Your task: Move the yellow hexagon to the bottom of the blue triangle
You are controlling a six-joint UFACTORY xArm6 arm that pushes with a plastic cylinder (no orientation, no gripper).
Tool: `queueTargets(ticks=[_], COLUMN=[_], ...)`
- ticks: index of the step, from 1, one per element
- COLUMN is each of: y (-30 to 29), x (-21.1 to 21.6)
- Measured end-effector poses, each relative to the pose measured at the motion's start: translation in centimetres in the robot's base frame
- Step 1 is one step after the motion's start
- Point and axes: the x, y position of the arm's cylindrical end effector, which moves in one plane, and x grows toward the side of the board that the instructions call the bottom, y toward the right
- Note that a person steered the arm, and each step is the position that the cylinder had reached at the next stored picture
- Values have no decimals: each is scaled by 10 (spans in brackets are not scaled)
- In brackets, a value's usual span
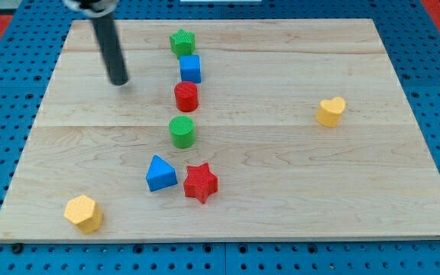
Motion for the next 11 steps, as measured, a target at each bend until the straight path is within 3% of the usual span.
queueTargets(ticks=[1,2,3,6,7,8,11], y=[-34,-33,-36,19,-22,-13,165], x=[74,167,193,228,230,256,253])
